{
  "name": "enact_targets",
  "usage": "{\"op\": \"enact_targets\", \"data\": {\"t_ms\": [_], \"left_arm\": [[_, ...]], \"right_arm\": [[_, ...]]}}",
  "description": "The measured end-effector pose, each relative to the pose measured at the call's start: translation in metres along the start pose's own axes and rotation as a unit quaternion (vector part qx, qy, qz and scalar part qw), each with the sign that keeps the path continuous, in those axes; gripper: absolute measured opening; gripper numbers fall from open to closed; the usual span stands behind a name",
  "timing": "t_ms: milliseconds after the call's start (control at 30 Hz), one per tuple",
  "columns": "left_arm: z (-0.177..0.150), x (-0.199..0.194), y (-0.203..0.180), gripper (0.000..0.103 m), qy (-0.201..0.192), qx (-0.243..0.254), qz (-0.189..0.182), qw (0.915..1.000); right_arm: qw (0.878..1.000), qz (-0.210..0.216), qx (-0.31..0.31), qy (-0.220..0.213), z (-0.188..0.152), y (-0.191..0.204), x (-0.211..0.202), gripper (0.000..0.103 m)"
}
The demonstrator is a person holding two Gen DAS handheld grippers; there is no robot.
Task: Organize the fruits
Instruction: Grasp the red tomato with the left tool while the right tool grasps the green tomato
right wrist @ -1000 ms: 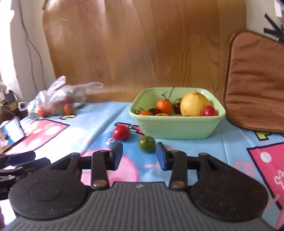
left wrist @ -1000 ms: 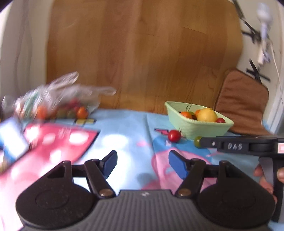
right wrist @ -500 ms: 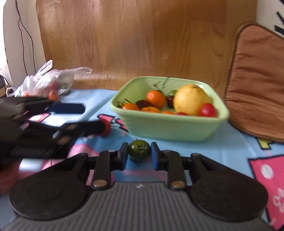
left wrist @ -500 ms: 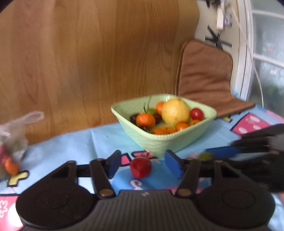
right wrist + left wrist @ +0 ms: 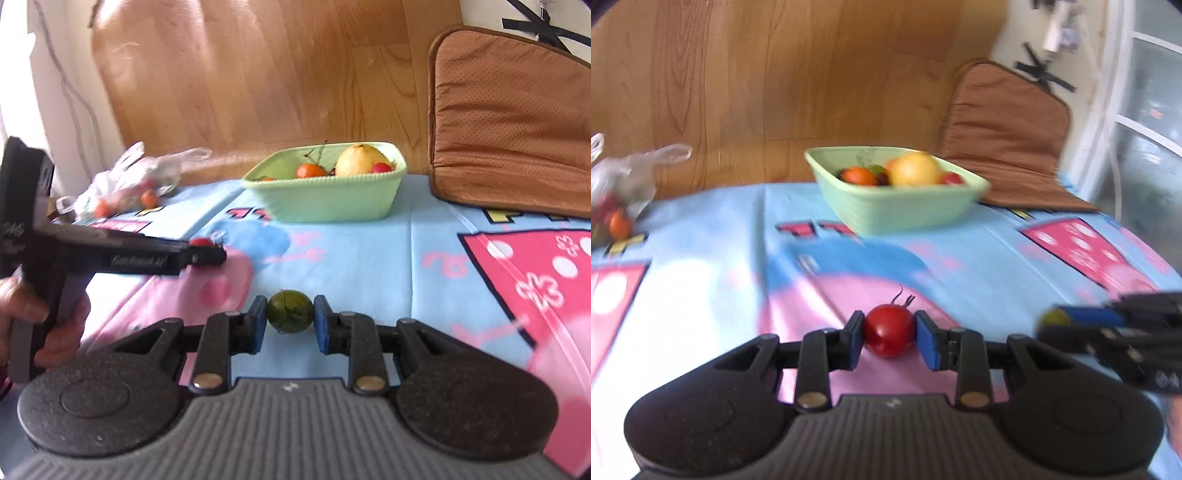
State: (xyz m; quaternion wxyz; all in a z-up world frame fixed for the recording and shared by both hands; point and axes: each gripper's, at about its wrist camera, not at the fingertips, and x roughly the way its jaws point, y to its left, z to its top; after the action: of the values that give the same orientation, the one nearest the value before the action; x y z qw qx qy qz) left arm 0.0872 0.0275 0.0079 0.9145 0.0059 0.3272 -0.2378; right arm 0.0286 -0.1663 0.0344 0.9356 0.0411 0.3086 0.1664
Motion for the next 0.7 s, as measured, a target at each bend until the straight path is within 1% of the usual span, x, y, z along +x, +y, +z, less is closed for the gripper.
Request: {"op": "enact_targets", "data": {"t_ms": [100, 133, 200, 267, 367, 433, 500, 533, 567, 600, 667, 700], "left_arm": [[-0.033, -0.032, -0.031, 0.030, -0.015, 0.006, 0.004, 0.9999], [-0.041, -0.040, -0.041, 0.030, -0.019, 0.005, 0.007, 0.9998], [-0.053, -0.055, -0.062, 0.030, -0.032, 0.021, 0.025, 0.9989], [-0.061, -0.067, -0.080, 0.030, -0.045, 0.034, 0.029, 0.9980], [-0.072, -0.070, -0.099, 0.030, -0.038, 0.051, 0.032, 0.9974], [-0.081, -0.065, -0.106, 0.030, -0.024, 0.057, 0.036, 0.9974], [-0.085, -0.065, -0.110, 0.031, -0.031, 0.064, 0.048, 0.9963], [-0.085, -0.066, -0.111, 0.032, -0.030, 0.065, 0.050, 0.9962], [-0.085, -0.066, -0.111, 0.038, -0.029, 0.064, 0.049, 0.9963], [-0.085, -0.068, -0.110, 0.046, -0.029, 0.062, 0.049, 0.9965], [-0.084, -0.073, -0.110, 0.052, -0.036, 0.062, 0.054, 0.9959], [-0.084, -0.076, -0.110, 0.052, -0.041, 0.065, 0.058, 0.9954]], "right_arm": [[1.000, 0.011, -0.005, 0.000, -0.016, 0.002, -0.024, 0.030], [1.000, 0.013, -0.007, 0.000, -0.021, 0.003, -0.032, 0.030], [1.000, 0.016, -0.010, -0.001, -0.032, 0.004, -0.047, 0.030], [1.000, 0.014, -0.020, -0.003, -0.045, 0.008, -0.061, 0.030], [0.999, 0.014, -0.035, -0.003, -0.059, 0.015, -0.073, 0.030], [0.999, 0.012, -0.040, -0.002, -0.065, 0.017, -0.075, 0.030], [0.999, 0.007, -0.038, 0.000, -0.068, 0.016, -0.074, 0.031], [0.999, 0.004, -0.038, -0.004, -0.069, 0.016, -0.074, 0.031], [0.999, 0.002, -0.040, -0.004, -0.069, 0.017, -0.074, 0.032], [0.999, 0.001, -0.041, -0.005, -0.070, 0.017, -0.076, 0.033], [0.999, 0.001, -0.040, -0.006, -0.071, 0.018, -0.078, 0.035], [0.999, 0.002, -0.040, -0.006, -0.071, 0.019, -0.078, 0.036]]}}
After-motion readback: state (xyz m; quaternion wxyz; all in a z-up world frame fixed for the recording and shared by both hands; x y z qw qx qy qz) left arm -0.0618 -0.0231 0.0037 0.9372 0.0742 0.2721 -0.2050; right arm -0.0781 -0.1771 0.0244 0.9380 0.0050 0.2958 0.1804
